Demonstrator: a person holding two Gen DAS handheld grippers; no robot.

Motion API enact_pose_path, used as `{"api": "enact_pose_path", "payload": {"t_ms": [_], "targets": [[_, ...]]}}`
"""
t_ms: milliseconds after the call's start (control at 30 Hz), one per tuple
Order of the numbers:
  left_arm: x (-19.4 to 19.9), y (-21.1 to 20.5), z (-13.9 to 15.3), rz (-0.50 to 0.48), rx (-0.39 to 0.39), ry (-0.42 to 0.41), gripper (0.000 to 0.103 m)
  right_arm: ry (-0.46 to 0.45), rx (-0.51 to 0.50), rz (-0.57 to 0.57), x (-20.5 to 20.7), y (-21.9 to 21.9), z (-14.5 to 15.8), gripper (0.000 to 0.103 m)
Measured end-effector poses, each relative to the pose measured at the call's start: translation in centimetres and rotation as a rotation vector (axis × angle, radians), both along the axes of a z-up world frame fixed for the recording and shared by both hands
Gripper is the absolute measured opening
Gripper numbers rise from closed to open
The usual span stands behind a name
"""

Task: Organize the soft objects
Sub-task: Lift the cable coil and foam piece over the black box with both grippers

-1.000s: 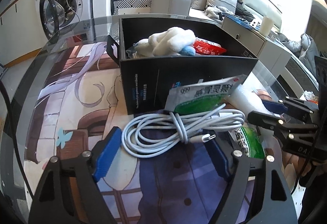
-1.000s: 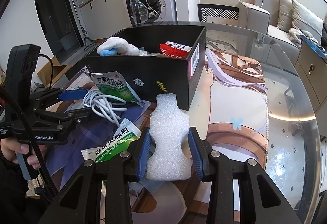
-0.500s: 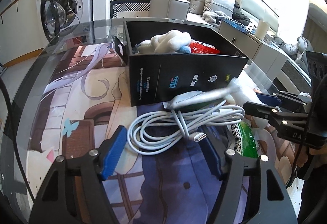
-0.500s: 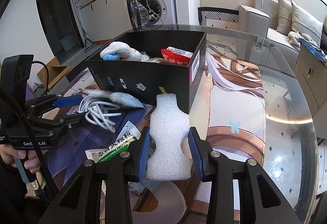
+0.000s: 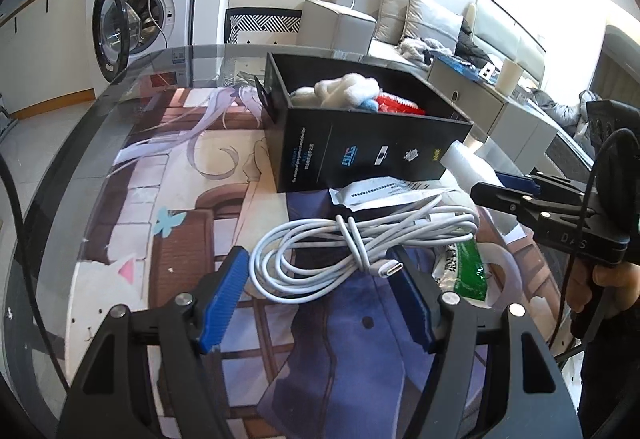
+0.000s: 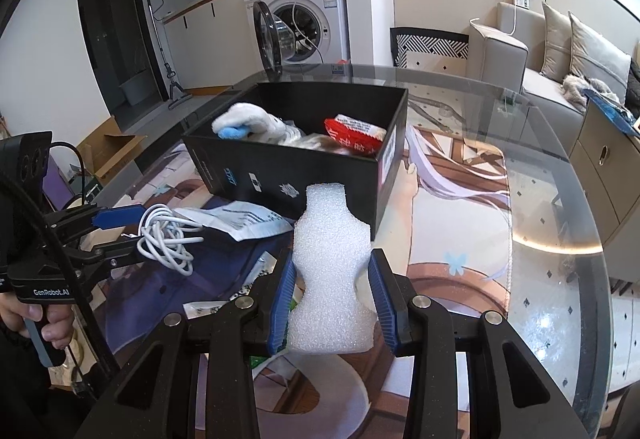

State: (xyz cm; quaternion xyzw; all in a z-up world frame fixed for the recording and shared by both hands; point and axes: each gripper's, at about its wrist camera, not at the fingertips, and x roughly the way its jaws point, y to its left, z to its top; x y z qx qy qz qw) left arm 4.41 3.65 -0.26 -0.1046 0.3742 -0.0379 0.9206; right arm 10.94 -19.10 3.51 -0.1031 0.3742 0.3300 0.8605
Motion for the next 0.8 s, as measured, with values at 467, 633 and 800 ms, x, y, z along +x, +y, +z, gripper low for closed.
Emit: {"api": "enact_pose_path", "payload": {"t_ms": [467, 633, 800], "targets": [[-0.8, 1.0, 2.8, 0.022, 0.002, -0.072, 0.070, -0.053, 0.036, -0.008, -0.8, -0.6, 2.2, 0.038], [0.1, 1.1, 3.7, 0.020, 0.014, -0.087, 0.070, -0.058, 0.053, -0.020, -0.9, -0.8, 2.8, 0.038], [1.3, 1.5, 4.7, 0.033, 0.016, -0.104, 0.070, -0.069, 0.049, -0.014, -0.8, -0.3, 3.4, 0.038]]}}
